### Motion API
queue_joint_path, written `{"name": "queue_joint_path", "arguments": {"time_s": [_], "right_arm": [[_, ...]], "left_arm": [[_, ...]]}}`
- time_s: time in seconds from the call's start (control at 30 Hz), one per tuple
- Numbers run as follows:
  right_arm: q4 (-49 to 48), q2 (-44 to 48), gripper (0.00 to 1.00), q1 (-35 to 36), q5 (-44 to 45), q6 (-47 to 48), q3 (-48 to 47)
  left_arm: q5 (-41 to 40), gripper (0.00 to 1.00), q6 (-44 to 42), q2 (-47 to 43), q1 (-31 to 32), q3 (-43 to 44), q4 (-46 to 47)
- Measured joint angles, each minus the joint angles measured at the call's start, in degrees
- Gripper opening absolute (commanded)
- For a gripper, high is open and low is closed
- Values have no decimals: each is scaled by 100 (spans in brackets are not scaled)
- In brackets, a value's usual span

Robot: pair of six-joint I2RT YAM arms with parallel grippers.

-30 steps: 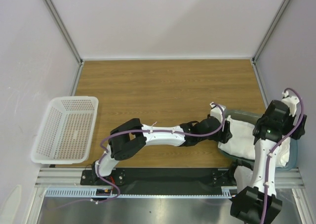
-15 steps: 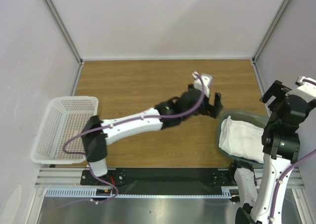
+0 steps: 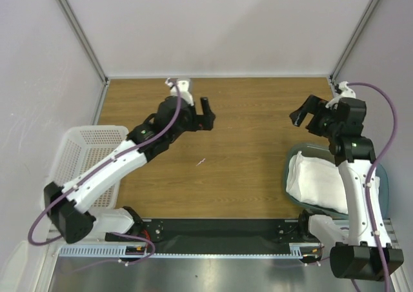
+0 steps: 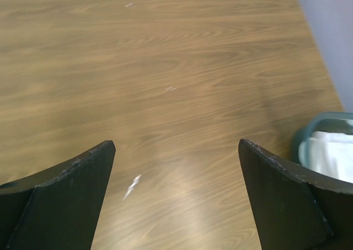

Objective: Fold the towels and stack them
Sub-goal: Neatly place the folded towel into the bin

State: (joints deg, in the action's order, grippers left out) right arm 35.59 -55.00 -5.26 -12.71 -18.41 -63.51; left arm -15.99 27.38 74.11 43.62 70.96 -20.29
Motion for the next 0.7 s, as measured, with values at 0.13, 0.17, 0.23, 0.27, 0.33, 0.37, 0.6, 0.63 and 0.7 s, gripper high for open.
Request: {"name": "queue_joint_path", "arguments": {"time_s": [0.13,0.17,0.23,0.27,0.33,0.37,0.6,0.63,0.7], "right_arm": [[-354,-374,100,466,-7,-105,15],[-474,-470,100,560,0,-107,42],[-721,-621,100,660,-9,-109,175],[-841,-675,100,693,-24,-111,260],[-1091,-754,100,737,-37,-133,457],[-1200,-787,100,739,-31,-144,555],[-2127,-951,100,739,212,-155,1292],[-2157,-1027,100,739,297,-186,1309],[-2184,-1270,100,741,538,-313,1290]], "left_arm": [[199,100,70,-739,-719,-726,-184],[317,100,87,-911,-977,-938,-199],[487,100,118,-1215,-1486,-1344,-286],[616,100,122,-1342,-1757,-1523,-337],[769,100,122,-1554,-2190,-1805,-431],[807,100,116,-1646,-2341,-1891,-501],[1029,100,59,-1912,-2570,-1897,-632],[1049,100,52,-1908,-2570,-1897,-627],[1080,100,50,-1867,-2575,-1897,-634]]}}
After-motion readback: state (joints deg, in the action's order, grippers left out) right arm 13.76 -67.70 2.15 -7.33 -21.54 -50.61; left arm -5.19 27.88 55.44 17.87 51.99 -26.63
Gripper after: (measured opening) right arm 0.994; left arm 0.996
